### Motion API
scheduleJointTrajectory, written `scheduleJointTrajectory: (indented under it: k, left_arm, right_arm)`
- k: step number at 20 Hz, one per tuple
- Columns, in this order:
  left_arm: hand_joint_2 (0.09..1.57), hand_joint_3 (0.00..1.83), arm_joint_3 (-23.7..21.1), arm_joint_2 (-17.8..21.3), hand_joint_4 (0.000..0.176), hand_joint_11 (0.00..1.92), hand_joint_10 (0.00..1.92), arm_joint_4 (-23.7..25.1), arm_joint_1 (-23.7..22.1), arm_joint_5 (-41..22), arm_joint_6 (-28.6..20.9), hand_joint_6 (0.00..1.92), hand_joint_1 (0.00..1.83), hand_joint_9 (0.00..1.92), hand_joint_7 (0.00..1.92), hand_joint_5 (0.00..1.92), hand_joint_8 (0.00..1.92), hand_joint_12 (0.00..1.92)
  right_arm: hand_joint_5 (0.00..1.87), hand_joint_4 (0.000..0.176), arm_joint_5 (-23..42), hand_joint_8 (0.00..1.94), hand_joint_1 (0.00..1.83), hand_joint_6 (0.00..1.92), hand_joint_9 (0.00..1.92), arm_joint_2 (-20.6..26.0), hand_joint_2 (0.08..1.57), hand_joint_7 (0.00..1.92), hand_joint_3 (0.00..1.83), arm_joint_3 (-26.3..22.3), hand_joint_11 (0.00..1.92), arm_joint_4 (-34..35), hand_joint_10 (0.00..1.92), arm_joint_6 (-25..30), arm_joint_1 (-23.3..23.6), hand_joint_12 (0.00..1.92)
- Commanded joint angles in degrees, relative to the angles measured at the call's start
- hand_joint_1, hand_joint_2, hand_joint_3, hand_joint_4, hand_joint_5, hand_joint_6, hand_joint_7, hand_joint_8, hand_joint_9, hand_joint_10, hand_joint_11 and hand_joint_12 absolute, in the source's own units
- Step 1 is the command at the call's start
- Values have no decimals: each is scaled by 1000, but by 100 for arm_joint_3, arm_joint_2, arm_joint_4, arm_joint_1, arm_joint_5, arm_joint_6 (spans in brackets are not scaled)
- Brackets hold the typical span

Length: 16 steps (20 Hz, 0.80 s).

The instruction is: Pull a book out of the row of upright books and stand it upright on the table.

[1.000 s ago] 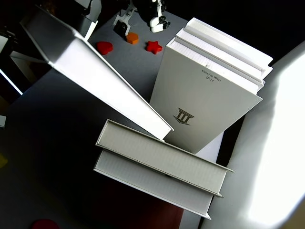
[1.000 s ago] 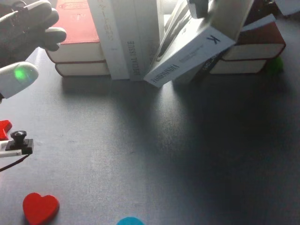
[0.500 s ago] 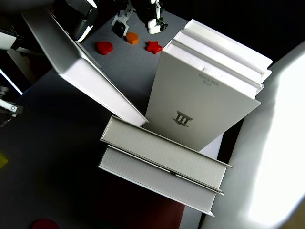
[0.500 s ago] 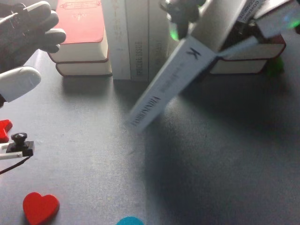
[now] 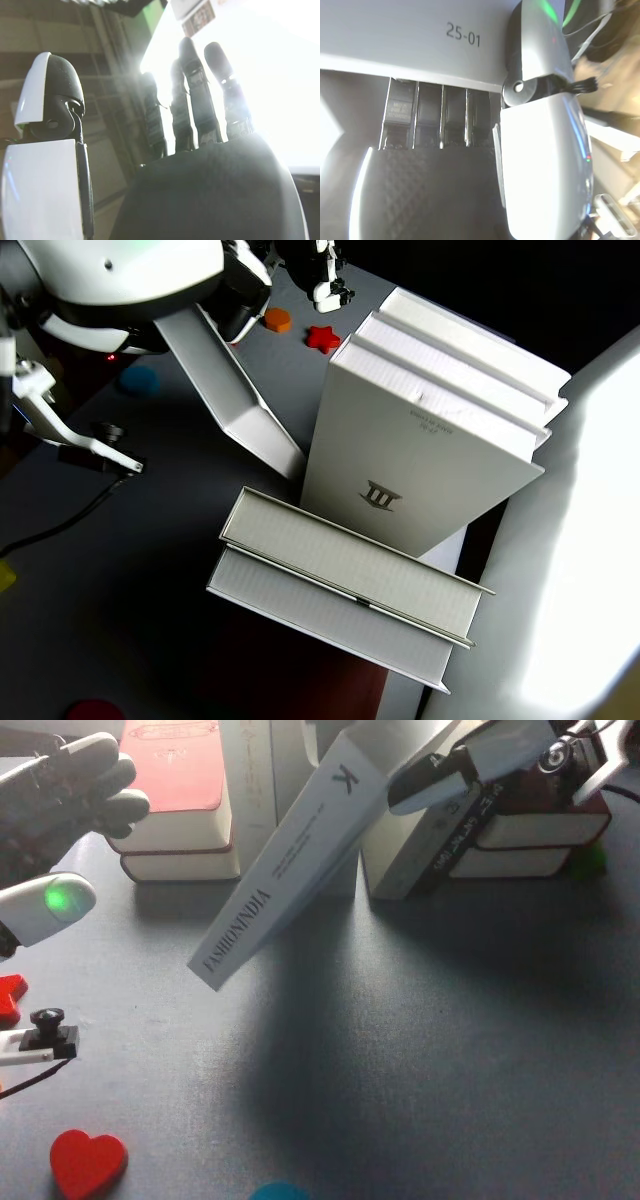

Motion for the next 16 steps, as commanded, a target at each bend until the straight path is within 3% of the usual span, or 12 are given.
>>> scheduleJointTrajectory:
  k: [1, 2, 4, 5, 6, 7, 8, 9, 10, 12, 14, 16]
  left_arm:
    - [1020, 0, 37, -30, 83, 28, 414, -186, -45, -662, -57, 6, 991, 423, 432, 530, 4, 1388]
    - [1021, 0, 38, -31, 78, 50, 404, -186, -45, -664, -57, 5, 990, 438, 444, 535, 4, 1369]
    - [1028, 3, 38, -33, 79, 29, 391, -187, -45, -664, -57, 5, 998, 434, 452, 538, 5, 1357]
    - [1030, 4, 38, -34, 79, 26, 389, -187, -44, -664, -57, 5, 996, 434, 457, 540, 6, 1358]
    - [1031, 4, 38, -33, 81, 37, 391, -198, -41, -664, -57, 6, 992, 447, 467, 542, 9, 1366]
    - [1037, 2, 40, -31, 83, 43, 353, -214, -40, -665, -57, 1, 982, 451, 435, 532, 1, 1333]
    - [1061, 11, 41, -19, 87, 24, 335, -241, -31, -666, -57, 0, 950, 439, 398, 500, 1, 1313]
    - [1078, 17, 22, 11, 90, 10, 323, -278, 17, -672, -57, 0, 933, 422, 377, 474, 0, 1305]
    - [1068, 6, -16, 54, 87, 34, 306, -291, 50, -674, -57, 1, 961, 453, 385, 473, 1, 1286]
    - [1077, 1, -89, 103, 94, 104, 278, -288, 97, -674, -57, 9, 977, 504, 388, 497, 1, 1309]
    - [1090, 3, -142, 130, 68, 116, 271, -323, 139, -675, -57, 13, 1010, 512, 399, 528, 3, 1341]
    - [1099, 6, -147, 144, 61, 105, 269, -332, 165, -675, -57, 10, 987, 508, 393, 525, 4, 1332]
  right_arm:
    - [697, 0, 234, 1519, 1334, 995, 624, -81, 1259, 738, 0, 44, 674, 562, 1685, -62, -6, 1853]
    - [684, 0, 234, 1528, 1331, 1003, 613, -120, 1264, 728, 1, 80, 672, 655, 1697, -102, -64, 1852]
    - [975, 0, 234, 1687, 1171, 977, 910, -212, 1122, 962, 0, 162, 900, 819, 1846, -131, -221, 1918]
    - [976, 0, 237, 1446, 1240, 762, 947, -263, 1147, 929, 0, 215, 809, 904, 1504, -131, -327, 1764]
    - [868, 0, 251, 1414, 1178, 1100, 682, -300, 1200, 777, 11, 260, 570, 1033, 1277, -132, -461, 1688]
    - [928, 0, 272, 1422, 1191, 1036, 545, -327, 1196, 735, 4, 298, 403, 1128, 1263, -147, -570, 1773]
    - [862, 0, 272, 1315, 1184, 1141, 663, -366, 1195, 815, 0, 341, 460, 1176, 1171, -151, -679, 1689]
    - [815, 0, 272, 1351, 1162, 1301, 583, -422, 1232, 728, 1, 408, 345, 1227, 1181, -151, -786, 1758]
    - [881, 0, 273, 1238, 1305, 1220, 623, -506, 1208, 778, 0, 508, 424, 1333, 1431, -151, -922, 1704]
    - [941, 0, 336, 1106, 1350, 1119, 716, -648, 1176, 811, 0, 681, 595, 1545, 1454, -151, -1146, 1591]
    - [899, 0, 406, 1179, 1340, 1201, 651, -722, 1199, 774, 0, 773, 415, 1777, 1479, -151, -1300, 1629]
    - [914, 0, 439, 1083, 1358, 1133, 783, -728, 1161, 844, 1, 764, 601, 1780, 1392, -151, -1304, 1519]
